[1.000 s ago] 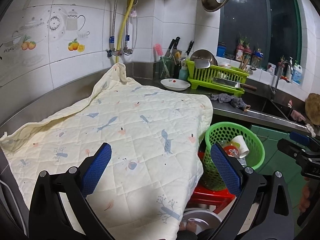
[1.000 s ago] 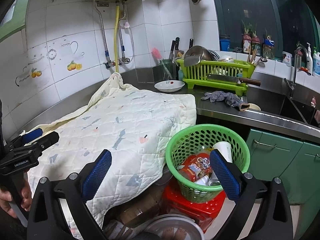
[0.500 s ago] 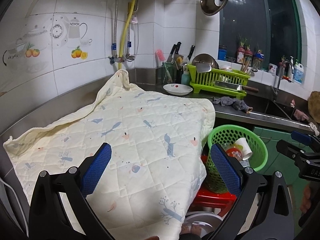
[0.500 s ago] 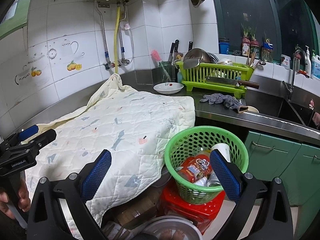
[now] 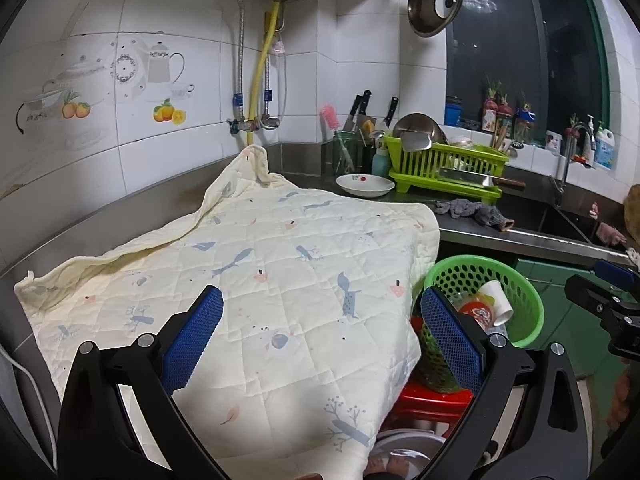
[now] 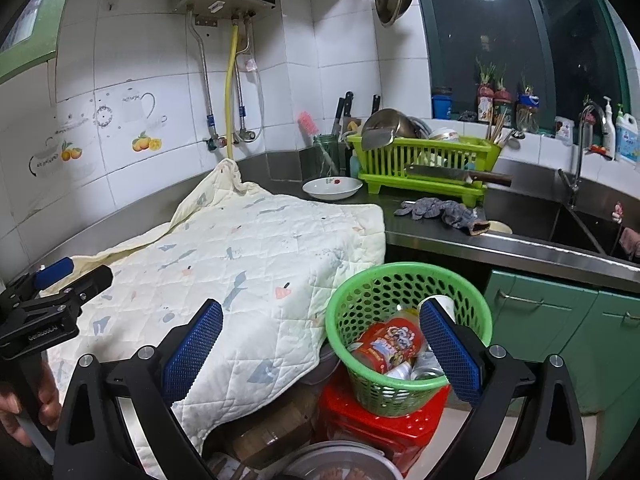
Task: Collect trash
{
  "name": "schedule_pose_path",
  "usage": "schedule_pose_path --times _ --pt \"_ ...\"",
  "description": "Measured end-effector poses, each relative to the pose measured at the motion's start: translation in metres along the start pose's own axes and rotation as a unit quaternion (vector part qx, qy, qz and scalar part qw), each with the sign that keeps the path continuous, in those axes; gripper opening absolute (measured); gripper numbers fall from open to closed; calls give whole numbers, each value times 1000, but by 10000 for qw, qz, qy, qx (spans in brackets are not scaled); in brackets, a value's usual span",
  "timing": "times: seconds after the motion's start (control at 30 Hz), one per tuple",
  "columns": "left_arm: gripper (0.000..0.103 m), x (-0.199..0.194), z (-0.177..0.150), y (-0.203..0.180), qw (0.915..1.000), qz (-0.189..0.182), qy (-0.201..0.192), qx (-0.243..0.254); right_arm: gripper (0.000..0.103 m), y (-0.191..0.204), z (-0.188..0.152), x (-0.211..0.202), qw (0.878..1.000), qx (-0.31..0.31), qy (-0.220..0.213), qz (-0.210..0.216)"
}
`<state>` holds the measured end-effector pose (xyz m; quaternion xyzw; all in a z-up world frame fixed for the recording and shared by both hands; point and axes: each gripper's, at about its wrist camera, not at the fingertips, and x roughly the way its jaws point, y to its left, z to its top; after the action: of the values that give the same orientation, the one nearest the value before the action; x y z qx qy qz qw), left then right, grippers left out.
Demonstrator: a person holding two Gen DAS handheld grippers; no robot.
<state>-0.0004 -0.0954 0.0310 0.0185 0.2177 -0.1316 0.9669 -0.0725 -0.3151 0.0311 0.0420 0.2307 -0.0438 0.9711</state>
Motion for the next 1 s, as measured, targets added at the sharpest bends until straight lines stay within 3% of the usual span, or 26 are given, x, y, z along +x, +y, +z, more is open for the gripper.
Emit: schedule_pose_path --times 1.0 --pt "98 -2 -2 2 10000 26 -14 -86 96 16 -5 5 9995 -262 -38 -157"
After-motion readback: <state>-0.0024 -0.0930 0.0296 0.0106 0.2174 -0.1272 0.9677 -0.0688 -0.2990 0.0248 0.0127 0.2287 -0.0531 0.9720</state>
